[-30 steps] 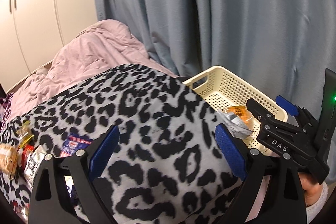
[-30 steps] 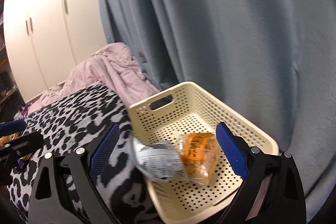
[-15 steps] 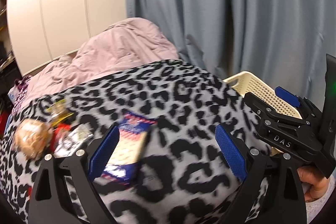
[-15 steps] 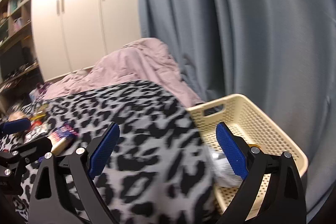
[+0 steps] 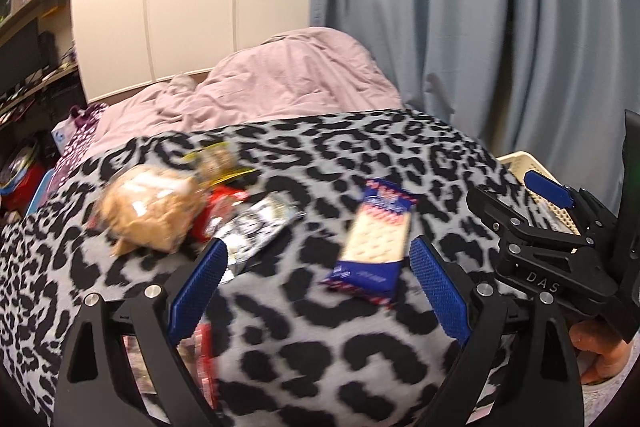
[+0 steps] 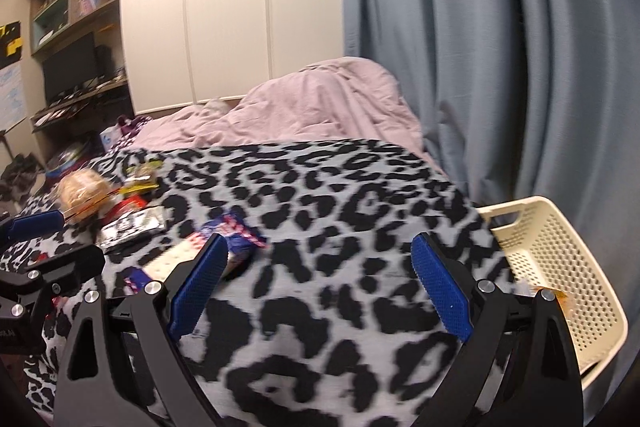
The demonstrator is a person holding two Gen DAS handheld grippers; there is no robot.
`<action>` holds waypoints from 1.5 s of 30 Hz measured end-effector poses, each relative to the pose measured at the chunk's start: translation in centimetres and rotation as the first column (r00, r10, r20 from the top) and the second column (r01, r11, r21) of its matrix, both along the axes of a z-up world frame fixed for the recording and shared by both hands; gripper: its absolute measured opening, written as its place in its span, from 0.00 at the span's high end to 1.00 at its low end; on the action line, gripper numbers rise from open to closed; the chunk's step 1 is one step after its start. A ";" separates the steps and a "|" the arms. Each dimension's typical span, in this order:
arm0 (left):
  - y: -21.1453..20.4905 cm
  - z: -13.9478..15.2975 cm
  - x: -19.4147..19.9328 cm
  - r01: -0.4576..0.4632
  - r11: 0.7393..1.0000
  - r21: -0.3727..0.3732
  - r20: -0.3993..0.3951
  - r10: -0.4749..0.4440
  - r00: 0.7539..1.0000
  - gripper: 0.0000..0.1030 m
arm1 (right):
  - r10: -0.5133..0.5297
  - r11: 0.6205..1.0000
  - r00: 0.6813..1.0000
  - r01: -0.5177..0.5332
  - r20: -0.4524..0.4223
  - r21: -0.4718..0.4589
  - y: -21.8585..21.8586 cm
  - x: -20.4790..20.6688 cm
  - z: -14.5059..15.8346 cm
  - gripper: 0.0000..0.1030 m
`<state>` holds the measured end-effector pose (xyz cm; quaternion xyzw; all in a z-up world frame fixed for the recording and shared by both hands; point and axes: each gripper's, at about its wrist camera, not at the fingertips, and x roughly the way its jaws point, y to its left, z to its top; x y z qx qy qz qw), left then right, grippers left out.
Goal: Organize snacks
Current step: 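Grasp the blue Mixx cracker pack with the right tool while the left tool reaches the round-biscuit bag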
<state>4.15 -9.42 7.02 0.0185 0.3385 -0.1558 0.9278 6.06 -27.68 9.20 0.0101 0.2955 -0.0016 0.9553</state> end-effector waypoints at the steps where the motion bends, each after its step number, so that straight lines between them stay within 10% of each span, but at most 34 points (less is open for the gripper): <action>1: 0.6 -0.1 0.0 -0.009 1.000 -0.001 -0.002 0.009 1.000 0.11 | 0.010 1.000 1.000 -0.010 -0.005 0.001 0.5 0.2 -0.1 0.09; 45: 11.6 -1.4 5.1 -0.214 0.976 -0.045 -0.040 0.213 0.976 0.06 | 0.157 0.983 0.978 -0.142 -0.137 0.118 5.1 3.0 -3.5 0.08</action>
